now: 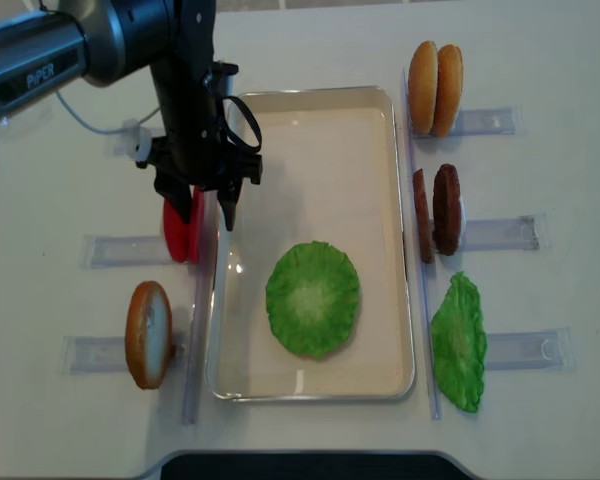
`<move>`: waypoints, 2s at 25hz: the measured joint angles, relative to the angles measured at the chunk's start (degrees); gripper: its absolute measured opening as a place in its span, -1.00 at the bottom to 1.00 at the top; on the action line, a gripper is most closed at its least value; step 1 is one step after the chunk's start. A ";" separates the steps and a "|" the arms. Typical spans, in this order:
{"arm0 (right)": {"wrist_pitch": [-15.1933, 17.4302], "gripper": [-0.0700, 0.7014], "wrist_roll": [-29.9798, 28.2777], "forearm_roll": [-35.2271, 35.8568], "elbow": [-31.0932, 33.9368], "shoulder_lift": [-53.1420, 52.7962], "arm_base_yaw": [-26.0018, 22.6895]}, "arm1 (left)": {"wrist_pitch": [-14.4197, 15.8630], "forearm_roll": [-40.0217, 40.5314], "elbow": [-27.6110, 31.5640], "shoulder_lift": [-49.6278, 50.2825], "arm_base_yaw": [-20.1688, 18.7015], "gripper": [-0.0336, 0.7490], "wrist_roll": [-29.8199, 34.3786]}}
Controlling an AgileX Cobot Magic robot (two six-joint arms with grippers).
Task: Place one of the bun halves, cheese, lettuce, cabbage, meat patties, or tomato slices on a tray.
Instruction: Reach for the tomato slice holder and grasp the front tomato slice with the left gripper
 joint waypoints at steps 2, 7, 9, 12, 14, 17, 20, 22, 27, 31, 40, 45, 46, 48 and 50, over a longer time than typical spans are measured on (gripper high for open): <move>0.00 0.26 0.00 0.00 0.00 0.00 0.00 | -0.05 0.00 0.00 0.06 0.00 0.17 0.19; 0.00 0.26 0.00 0.00 0.00 0.00 0.00 | -0.05 -0.42 0.00 0.16 0.00 -0.10 0.72; 0.00 0.26 0.00 0.00 0.00 0.00 0.00 | -0.05 -0.57 0.00 0.16 0.00 -0.19 1.40; -0.03 0.26 0.00 0.00 0.00 0.00 0.00 | -0.05 -0.62 0.00 0.16 0.00 -0.28 1.81; -0.08 0.26 0.00 0.00 0.00 0.00 0.00 | -0.05 -0.69 0.00 0.16 0.00 -0.30 1.81; -0.08 0.26 0.00 0.00 0.00 0.00 0.00 | -0.05 -0.88 0.00 0.16 0.00 -0.31 1.85; -0.08 0.26 0.00 0.00 0.00 0.00 0.00 | -0.05 -0.98 0.00 0.16 0.00 -0.33 1.85; -0.08 0.26 0.00 0.00 0.00 0.00 0.00 | -0.05 -0.98 0.00 0.16 0.00 -0.37 1.85; -0.08 0.26 0.00 0.00 0.00 0.00 0.00 | -0.01 -1.03 0.00 0.16 0.00 -0.43 1.85; -0.08 0.26 0.00 0.00 0.00 0.00 0.00 | -0.01 -1.03 0.00 0.16 0.00 -0.49 1.92; -0.08 0.26 0.00 0.00 0.00 0.00 0.00 | 0.55 -1.03 -0.21 0.16 0.00 -0.66 2.64; -0.08 0.26 0.00 0.00 0.00 0.00 0.00 | 0.61 -1.03 -0.21 -0.03 0.00 -0.69 2.93; -0.08 0.26 0.00 0.00 0.00 0.00 0.00 | 0.61 -1.03 -0.21 -0.10 0.00 -0.69 2.93; -0.08 0.26 0.00 0.00 0.00 0.00 0.00 | 0.66 -0.93 -0.21 -0.50 0.00 -0.71 2.93; -0.08 0.26 0.00 0.00 0.00 0.00 0.00 | 0.72 -0.65 -0.21 -0.95 0.00 -0.74 2.93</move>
